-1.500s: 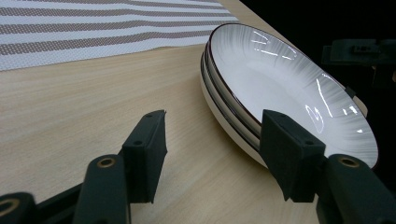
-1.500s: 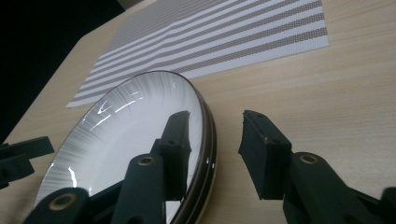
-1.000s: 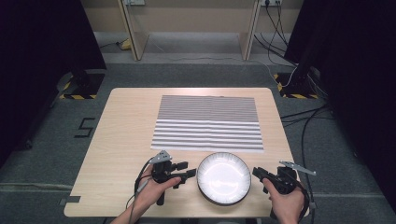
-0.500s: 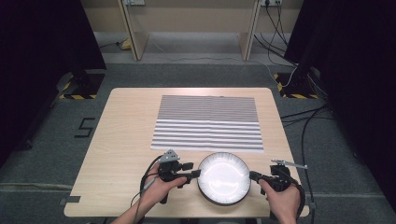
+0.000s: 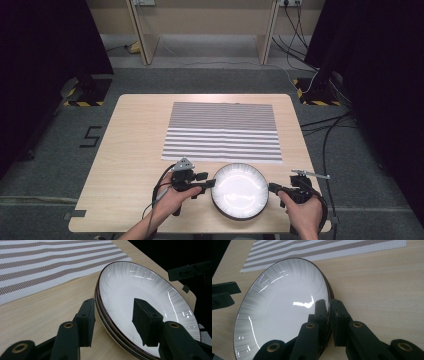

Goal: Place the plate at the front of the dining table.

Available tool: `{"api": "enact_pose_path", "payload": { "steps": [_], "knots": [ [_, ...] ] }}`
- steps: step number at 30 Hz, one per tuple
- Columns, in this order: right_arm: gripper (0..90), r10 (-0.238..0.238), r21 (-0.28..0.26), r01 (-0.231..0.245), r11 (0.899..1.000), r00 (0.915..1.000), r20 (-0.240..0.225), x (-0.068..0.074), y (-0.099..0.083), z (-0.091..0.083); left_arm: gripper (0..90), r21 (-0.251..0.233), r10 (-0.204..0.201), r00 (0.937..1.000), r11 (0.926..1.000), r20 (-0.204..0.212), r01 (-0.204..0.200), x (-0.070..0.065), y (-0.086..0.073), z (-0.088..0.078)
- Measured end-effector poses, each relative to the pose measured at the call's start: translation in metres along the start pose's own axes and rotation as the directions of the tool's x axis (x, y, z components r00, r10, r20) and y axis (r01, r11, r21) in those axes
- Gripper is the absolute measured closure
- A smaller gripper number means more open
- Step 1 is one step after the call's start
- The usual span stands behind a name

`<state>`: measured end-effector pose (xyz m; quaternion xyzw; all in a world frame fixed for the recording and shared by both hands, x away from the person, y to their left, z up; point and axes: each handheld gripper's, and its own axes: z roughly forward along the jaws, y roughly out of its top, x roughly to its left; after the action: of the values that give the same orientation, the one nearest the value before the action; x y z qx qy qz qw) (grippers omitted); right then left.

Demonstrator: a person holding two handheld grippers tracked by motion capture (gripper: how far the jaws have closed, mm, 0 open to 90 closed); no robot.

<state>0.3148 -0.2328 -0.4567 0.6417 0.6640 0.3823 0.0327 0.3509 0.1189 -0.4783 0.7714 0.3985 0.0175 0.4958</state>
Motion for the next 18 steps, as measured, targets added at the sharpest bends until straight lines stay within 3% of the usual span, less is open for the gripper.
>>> {"api": "enact_pose_path", "payload": {
  "steps": [4,10,18],
  "knots": [
    [84.5,-0.014,0.036,0.014,0.999,0.9998,0.010,0.003,-0.002,0.004,53.0,0.007,-0.004,1.0000,1.0000,0.000,0.004,0.000,-0.001,0.001],
    [86.6,-0.015,0.044,0.013,0.999,0.9995,0.028,0.004,-0.003,0.005,53.7,0.018,-0.004,1.0000,0.9998,0.000,0.004,0.000,-0.002,0.003],
    [88.7,-0.093,0.085,0.088,0.992,0.9938,0.060,0.012,0.002,0.002,58.0,0.032,-0.006,1.0000,0.9995,0.003,0.006,-0.002,-0.002,0.005]
  ]
}}
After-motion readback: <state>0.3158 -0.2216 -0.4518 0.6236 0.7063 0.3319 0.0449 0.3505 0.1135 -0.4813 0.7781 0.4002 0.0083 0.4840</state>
